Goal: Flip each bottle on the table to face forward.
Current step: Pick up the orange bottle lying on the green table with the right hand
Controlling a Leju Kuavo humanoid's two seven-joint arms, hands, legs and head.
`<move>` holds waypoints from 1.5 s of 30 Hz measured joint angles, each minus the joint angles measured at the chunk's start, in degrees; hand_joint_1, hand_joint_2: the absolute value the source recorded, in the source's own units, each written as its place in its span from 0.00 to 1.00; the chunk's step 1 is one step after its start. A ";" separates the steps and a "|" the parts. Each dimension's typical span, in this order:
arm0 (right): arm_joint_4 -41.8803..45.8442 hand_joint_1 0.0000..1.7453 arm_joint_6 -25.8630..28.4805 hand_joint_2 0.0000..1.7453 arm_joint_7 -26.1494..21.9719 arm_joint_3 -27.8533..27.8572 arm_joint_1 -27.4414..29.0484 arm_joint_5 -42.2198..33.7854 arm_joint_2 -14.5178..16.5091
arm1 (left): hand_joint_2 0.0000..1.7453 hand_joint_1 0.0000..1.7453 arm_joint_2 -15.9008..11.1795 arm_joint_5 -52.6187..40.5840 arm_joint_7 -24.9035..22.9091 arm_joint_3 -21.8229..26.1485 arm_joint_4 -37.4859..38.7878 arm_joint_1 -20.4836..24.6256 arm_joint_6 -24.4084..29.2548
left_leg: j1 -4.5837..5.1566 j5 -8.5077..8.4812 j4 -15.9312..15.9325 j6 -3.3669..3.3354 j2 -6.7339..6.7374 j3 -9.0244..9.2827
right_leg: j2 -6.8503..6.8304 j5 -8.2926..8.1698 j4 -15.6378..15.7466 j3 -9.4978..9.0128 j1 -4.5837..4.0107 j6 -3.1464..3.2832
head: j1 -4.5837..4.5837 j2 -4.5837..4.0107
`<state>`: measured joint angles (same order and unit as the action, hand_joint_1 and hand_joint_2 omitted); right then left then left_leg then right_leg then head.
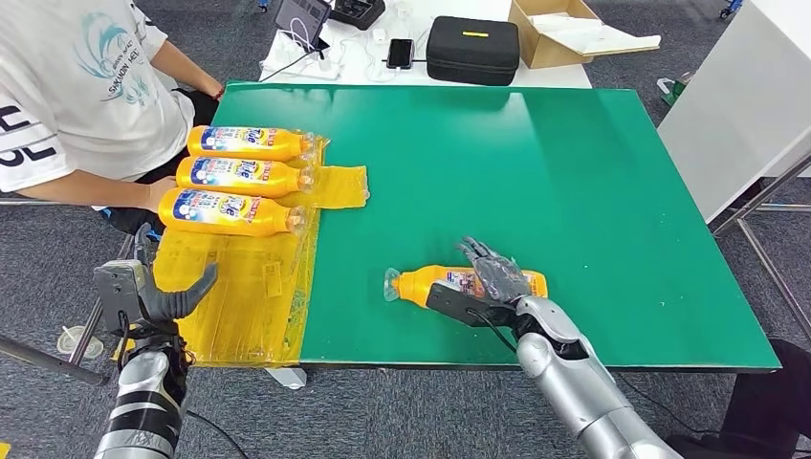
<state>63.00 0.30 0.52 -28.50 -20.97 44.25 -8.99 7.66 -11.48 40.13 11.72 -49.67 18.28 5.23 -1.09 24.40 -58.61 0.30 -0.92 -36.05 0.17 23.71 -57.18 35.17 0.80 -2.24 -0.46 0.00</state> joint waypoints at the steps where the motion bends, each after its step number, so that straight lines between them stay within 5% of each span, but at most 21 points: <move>1: -0.02 0.00 -0.40 1.00 0.23 -0.19 -0.11 -0.08 -0.37 | 1.00 0.00 0.02 -0.02 0.00 0.00 0.20 0.06 -0.13 | 0.00 0.00 0.00 0.00 0.00 0.00 | 0.00 0.00 0.00 0.00 0.00 0.00 | 0.00 0.00; 22: -1.91 0.08 -9.60 1.00 -0.05 -7.95 -4.81 -4.44 -8.94 | 1.00 0.00 0.10 0.03 0.00 -0.02 5.03 2.31 -1.52 | 0.00 0.00 -0.02 0.00 -0.02 0.04 | -0.01 -0.01 0.00 -0.05 0.00 -0.01 | -0.01 0.00; 26: -1.91 0.99 -9.64 1.00 -0.02 -8.60 -5.00 -4.48 -9.50 | 1.00 0.00 0.10 0.03 0.00 -0.02 5.60 2.58 -1.54 | 0.00 0.00 -0.02 0.00 -0.01 0.04 | 0.00 -0.01 0.00 -0.05 0.00 -0.01 | -0.01 0.00; 38: -1.53 1.00 -4.16 1.00 -3.25 -8.68 -3.50 -9.59 -8.88 | 1.00 0.00 0.42 0.07 0.00 -0.19 7.24 3.44 -1.66 | 0.00 0.00 -0.02 0.00 0.00 0.06 | 0.00 -0.01 0.00 -0.06 0.00 -0.01 | -0.01 0.00; 45: 4.90 1.00 11.12 1.00 -8.01 -1.36 4.24 -8.32 -0.86 | 1.00 0.00 1.67 1.78 -1.36 -1.80 5.58 2.22 -4.55 | -0.06 0.01 0.00 0.01 0.00 0.01 | 0.01 0.00 -0.01 0.02 -0.06 -0.01 | -0.03 0.01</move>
<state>67.91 11.42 -7.49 -29.87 -16.73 35.93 -9.85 9.32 -9.70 38.77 9.92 -44.09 20.50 0.68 -1.15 24.41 -58.61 0.30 -0.92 -36.04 0.18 23.71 -57.19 35.18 0.74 -2.25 -0.49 0.01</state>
